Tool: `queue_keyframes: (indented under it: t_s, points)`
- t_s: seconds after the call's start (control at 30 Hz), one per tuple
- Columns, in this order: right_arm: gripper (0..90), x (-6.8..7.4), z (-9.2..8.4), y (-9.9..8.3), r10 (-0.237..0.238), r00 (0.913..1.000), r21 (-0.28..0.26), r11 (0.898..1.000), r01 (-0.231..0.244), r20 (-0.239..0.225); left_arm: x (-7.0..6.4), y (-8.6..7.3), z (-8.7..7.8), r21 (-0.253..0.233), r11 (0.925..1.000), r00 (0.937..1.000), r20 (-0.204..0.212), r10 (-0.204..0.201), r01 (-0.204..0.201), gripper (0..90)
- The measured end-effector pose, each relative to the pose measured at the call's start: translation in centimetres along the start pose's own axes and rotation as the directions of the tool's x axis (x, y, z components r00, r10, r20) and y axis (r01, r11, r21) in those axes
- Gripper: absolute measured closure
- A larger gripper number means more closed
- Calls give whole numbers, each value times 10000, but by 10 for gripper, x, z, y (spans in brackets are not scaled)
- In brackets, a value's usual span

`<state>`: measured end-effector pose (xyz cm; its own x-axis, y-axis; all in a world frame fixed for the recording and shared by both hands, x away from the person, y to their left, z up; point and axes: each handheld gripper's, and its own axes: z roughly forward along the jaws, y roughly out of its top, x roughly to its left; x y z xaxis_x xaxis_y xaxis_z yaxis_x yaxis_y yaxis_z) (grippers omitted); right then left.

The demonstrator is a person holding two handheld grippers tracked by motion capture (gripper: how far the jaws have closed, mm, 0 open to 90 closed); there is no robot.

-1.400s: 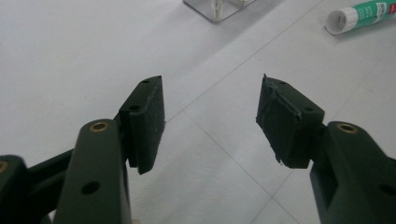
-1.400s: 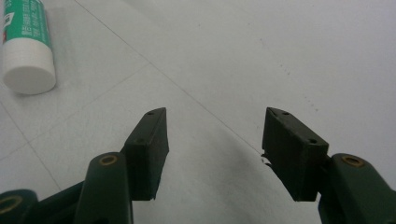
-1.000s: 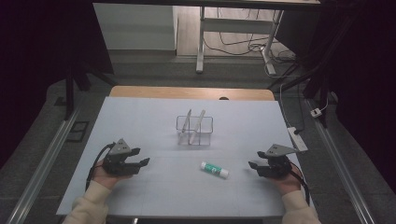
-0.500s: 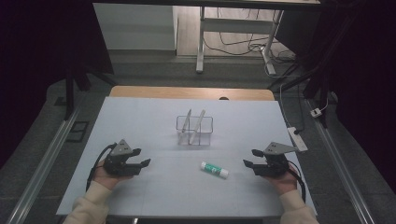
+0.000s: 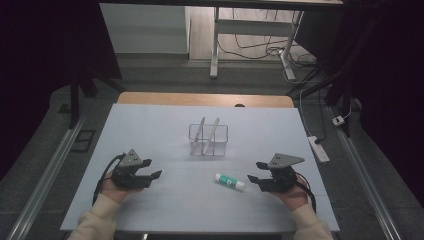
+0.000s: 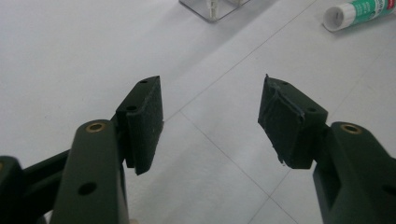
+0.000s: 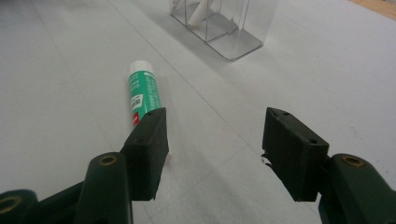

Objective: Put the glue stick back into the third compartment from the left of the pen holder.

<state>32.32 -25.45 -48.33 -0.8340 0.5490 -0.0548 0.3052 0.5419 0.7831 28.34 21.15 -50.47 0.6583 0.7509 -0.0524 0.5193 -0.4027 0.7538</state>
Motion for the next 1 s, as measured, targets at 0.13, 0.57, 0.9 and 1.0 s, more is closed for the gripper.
queue_keyframes:
  t_s: [0.13,0.57,0.9,1.0]
  points:
    - [400,2,2,2,-19,10000,160,9999,21,-84,0,0,1,13,10000,10000,18,10,-10,400]
    - [391,16,16,14,-294,9981,816,9961,338,-546,0,0,2,28,10000,10000,14,32,-32,397]
    - [389,24,30,24,-398,9950,1308,9901,517,-921,0,0,3,69,10000,10000,38,55,-55,396]
    - [388,27,34,25,-492,9932,1496,9866,648,-1058,0,0,2,62,10000,10000,46,53,-53,396]
